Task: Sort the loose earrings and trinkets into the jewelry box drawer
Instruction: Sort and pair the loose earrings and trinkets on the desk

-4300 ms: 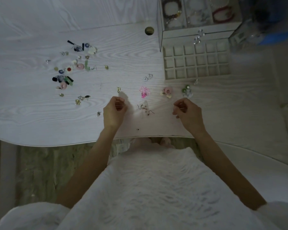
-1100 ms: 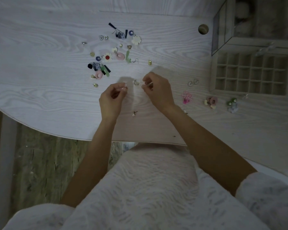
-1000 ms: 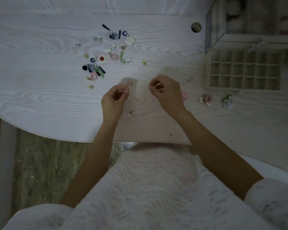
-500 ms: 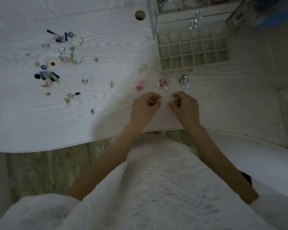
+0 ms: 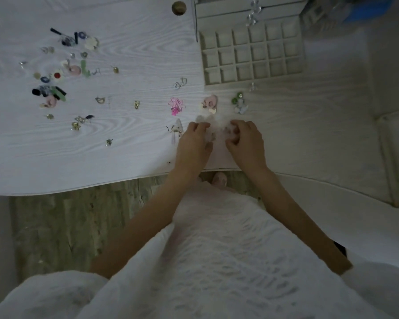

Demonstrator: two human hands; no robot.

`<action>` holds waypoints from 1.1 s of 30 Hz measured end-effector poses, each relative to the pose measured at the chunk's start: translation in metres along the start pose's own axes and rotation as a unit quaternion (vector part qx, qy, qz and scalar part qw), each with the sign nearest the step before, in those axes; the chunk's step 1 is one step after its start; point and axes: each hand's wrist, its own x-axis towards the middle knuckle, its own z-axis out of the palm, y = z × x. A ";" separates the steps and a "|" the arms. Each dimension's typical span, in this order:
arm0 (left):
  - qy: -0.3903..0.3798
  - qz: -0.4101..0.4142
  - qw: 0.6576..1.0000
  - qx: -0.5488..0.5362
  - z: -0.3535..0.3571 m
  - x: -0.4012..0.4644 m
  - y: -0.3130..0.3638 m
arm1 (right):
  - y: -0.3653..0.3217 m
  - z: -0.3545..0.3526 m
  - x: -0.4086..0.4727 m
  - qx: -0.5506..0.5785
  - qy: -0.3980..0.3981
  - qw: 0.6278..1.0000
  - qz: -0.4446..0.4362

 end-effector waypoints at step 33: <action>0.284 -0.083 0.955 0.005 -0.158 -0.036 -0.166 | -0.159 0.064 0.072 -0.137 -0.090 0.896 -0.413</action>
